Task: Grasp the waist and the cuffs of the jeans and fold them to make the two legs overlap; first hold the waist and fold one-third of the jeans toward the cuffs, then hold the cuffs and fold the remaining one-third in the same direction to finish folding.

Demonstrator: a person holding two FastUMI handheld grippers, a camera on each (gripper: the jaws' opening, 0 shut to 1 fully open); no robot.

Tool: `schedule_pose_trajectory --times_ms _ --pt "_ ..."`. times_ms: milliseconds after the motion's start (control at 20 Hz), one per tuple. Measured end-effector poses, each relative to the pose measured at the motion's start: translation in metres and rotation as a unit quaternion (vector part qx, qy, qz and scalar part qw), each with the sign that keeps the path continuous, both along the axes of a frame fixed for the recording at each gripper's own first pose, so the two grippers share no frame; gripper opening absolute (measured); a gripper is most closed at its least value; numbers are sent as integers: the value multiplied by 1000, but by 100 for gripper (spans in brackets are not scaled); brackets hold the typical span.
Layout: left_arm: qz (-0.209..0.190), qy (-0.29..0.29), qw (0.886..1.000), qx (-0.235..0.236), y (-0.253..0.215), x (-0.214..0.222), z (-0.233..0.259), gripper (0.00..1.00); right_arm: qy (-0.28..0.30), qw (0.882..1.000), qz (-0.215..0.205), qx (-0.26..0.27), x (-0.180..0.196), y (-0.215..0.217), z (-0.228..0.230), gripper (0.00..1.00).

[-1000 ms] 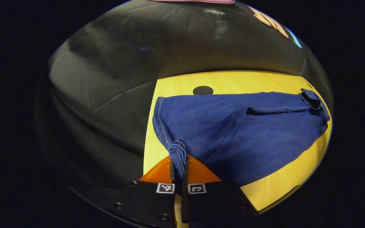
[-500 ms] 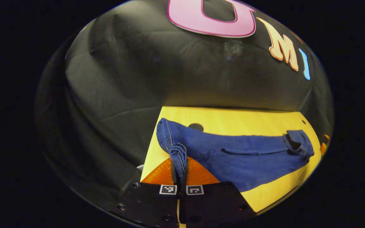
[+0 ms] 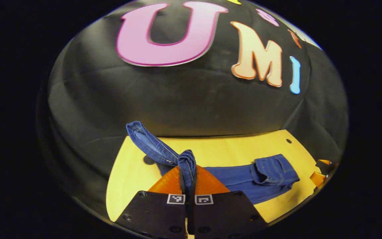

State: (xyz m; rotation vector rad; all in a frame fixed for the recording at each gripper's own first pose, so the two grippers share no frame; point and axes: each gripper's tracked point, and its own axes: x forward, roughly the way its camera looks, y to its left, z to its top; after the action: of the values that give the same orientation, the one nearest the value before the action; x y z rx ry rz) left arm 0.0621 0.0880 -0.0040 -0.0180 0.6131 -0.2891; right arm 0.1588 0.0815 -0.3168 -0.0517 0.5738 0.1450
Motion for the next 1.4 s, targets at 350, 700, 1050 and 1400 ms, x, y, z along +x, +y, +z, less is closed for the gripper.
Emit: schedule_pose_trajectory --times_ms 350,700,1050,1400 --pt "-78 -11 996 -38 -147 -12 25 0 -9 1000 -6 -1 -3 -68 16 99" --pt "-120 11 992 -41 -258 -31 -4 0 -8 1000 -16 -15 -16 -139 18 99" --pt "-95 35 995 7 -313 -52 -77 0 -5 1000 -11 -14 -20 -170 16 99" --pt "-104 -78 991 -16 -316 -98 -33 93 -49 999 -13 21 -24 -137 43 99"
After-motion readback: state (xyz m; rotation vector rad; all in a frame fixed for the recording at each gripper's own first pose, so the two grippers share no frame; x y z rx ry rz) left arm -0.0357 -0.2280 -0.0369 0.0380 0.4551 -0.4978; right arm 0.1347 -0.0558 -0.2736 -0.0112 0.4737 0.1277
